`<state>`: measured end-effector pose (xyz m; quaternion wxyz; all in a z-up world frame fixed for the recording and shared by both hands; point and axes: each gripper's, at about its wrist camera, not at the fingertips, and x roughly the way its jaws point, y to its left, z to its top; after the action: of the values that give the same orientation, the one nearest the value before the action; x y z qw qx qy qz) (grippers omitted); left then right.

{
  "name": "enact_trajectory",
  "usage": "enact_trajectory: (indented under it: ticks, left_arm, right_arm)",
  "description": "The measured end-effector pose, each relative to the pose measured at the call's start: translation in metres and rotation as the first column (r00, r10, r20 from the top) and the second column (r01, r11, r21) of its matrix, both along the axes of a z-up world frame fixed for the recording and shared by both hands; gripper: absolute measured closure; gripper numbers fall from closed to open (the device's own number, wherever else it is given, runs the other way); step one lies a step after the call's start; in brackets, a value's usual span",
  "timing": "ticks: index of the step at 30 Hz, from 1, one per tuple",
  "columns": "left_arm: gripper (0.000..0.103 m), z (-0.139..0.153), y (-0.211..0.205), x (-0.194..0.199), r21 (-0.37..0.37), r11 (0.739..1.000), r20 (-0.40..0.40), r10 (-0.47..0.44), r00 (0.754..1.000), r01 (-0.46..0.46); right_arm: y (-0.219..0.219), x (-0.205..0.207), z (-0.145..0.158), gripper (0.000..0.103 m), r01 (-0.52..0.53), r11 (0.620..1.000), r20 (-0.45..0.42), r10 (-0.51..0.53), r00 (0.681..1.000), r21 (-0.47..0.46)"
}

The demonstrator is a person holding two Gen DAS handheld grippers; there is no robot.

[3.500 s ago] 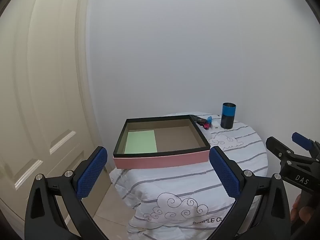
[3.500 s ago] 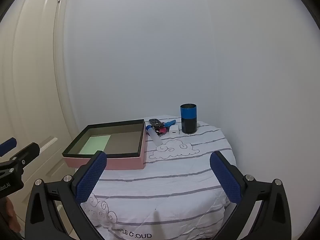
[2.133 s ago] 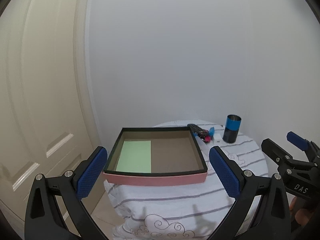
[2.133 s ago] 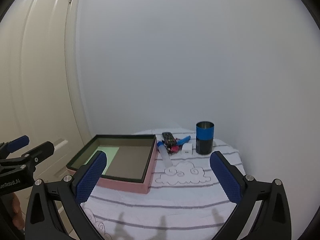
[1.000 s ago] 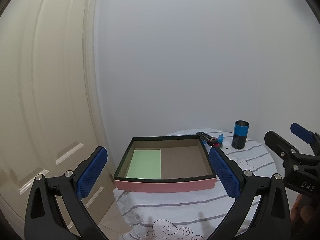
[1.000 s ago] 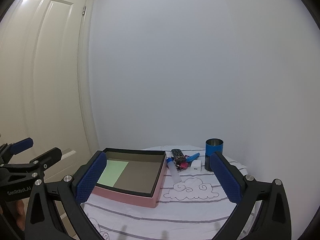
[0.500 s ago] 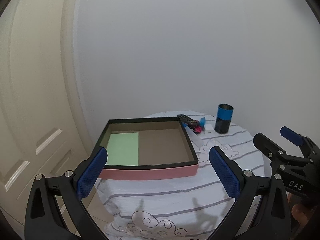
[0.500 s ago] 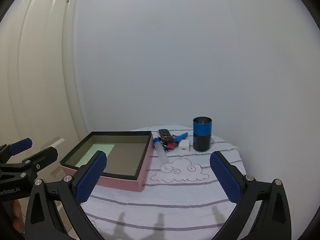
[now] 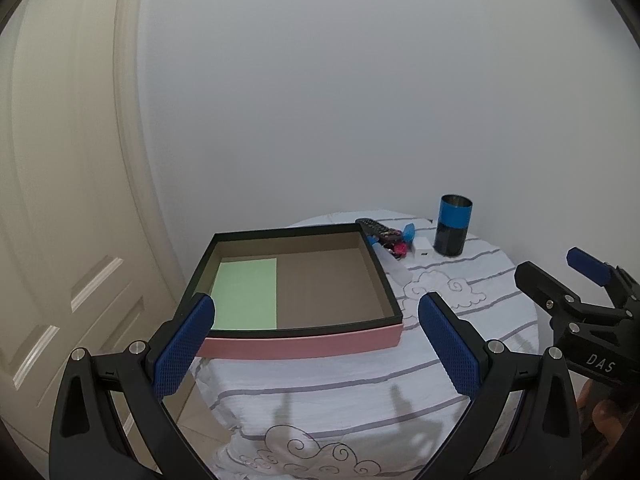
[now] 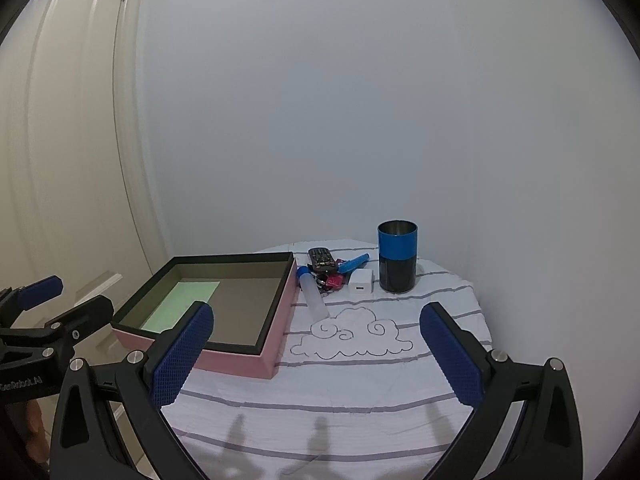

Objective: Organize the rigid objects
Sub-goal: 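Move both tools toward the table with grippers open, then grasp the pink box wall with the left gripper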

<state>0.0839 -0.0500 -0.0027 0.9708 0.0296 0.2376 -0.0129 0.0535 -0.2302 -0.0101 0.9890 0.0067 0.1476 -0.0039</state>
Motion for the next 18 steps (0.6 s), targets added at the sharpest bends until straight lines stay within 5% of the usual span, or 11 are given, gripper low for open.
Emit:
enact_trajectory:
  ticks: [10,18]
  left_arm:
    - [0.000,-0.010,0.037,0.031,0.061,0.997,-0.052,0.054,0.997,-0.051]
    - [0.000,-0.024,0.094,0.074,0.007,0.996,-0.167,0.090,0.982,-0.090]
  right_arm:
    - [-0.005,0.018,-0.006,0.000,0.014,1.000,-0.031,-0.015,0.999,-0.010]
    - [-0.022,0.050,-0.015,0.000,0.048,0.999,-0.062,-0.048,0.997,-0.005]
